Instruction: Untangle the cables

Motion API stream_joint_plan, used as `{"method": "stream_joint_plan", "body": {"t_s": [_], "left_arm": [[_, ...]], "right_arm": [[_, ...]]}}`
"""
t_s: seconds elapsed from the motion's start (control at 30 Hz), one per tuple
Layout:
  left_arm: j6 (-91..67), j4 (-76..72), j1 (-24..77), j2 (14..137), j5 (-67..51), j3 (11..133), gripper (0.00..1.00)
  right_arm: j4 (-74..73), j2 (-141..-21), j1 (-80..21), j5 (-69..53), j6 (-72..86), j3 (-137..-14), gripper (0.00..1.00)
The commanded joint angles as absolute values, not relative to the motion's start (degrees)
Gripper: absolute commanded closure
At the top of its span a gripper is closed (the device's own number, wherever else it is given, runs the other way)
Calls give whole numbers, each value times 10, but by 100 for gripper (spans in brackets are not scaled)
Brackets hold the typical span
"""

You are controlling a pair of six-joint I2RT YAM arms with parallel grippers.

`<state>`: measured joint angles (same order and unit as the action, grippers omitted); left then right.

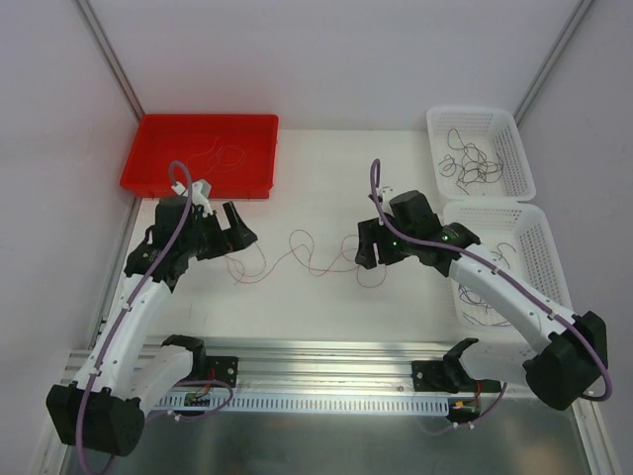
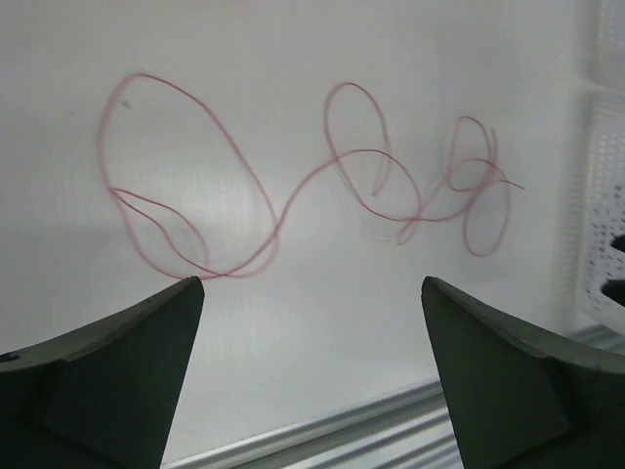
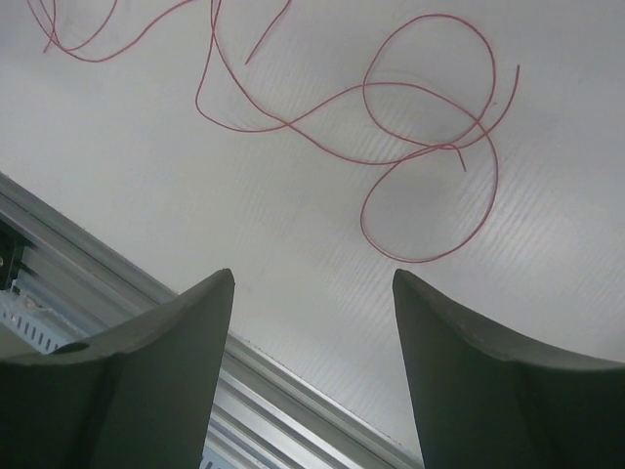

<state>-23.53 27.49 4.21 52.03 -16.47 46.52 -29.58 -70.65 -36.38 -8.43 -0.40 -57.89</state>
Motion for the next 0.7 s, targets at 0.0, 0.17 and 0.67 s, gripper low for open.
{"method": "stream_joint_plan", "body": {"t_s": [0.0, 0.17, 0.67], "left_arm": [[-334, 276, 130, 504, -121, 507, 3], [-432, 276, 303, 548, 28, 516, 4], [-507, 276, 458, 943, 192, 683, 26]], "right_arm": [[-308, -663, -366, -42, -3, -574, 30], [-317, -622, -366, -4, 11, -563, 30], [-258, -609, -366, -20, 69, -505, 29]]}}
